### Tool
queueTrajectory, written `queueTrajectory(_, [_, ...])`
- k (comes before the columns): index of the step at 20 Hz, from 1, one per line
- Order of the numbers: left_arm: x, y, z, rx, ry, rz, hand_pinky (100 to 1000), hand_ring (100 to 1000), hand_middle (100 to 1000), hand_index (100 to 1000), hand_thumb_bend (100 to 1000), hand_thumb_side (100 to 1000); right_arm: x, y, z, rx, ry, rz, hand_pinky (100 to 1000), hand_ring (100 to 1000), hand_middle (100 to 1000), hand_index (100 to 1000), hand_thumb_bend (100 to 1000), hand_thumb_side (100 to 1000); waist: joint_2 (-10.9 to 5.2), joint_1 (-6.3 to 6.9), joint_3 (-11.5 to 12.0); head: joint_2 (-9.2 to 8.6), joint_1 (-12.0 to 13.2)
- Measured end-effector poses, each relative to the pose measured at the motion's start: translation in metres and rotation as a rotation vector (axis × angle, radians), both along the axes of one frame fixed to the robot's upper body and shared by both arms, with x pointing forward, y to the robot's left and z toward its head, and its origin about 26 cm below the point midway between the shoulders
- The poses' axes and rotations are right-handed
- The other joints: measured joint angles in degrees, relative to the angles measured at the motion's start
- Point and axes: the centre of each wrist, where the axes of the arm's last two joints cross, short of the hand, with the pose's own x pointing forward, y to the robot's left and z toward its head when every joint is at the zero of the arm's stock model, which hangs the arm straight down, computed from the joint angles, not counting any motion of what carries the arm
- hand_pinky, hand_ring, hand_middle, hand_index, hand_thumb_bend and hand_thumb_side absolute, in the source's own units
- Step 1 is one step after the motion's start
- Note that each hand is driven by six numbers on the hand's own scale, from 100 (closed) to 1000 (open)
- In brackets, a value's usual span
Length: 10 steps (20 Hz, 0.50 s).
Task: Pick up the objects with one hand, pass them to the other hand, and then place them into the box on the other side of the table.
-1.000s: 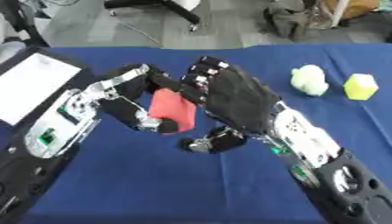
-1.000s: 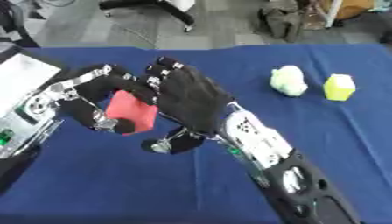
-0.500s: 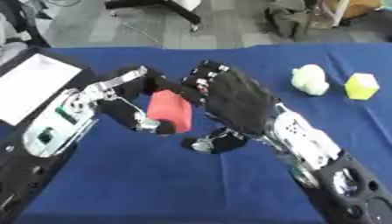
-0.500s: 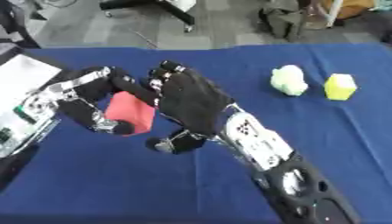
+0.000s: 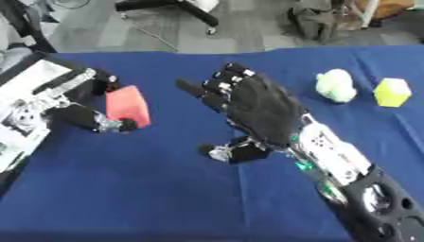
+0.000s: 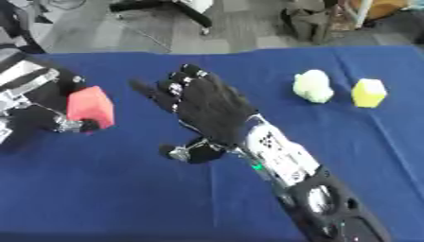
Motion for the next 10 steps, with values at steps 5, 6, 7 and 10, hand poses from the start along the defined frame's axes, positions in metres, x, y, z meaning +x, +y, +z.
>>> queueTrajectory(5, [-0.004,0.089,-0.013,0.124,-0.029,0.458,582,389,354,434,658,172,0.001,-0.003,-0.002,-0.001,0.003,-0.010,688,613,501,1000,528,453,-0.03,-0.02,0.14,0.00,0.21])
queueTrajectory(6, [-0.006,0.105,-0.016,0.142,-0.028,0.558,576,390,359,438,658,174,0.001,-0.004,-0.002,-0.003,0.004,-0.011,688,613,501,1000,525,453,-0.03,-0.05,0.15,0.00,0.21])
queueTrajectory(7, [-0.007,0.119,-0.020,0.156,-0.028,0.655,572,389,360,439,656,174,0.001,-0.004,-0.003,-0.005,0.007,-0.013,688,613,501,1000,523,454,-0.04,-0.14,0.16,0.00,0.21])
queueTrajectory(10, [-0.007,0.151,-0.030,0.162,-0.025,0.930,571,406,376,453,649,189,0.002,-0.005,-0.005,-0.007,0.015,-0.013,689,614,501,1000,515,455,-0.04,-0.47,0.11,0.00,0.23])
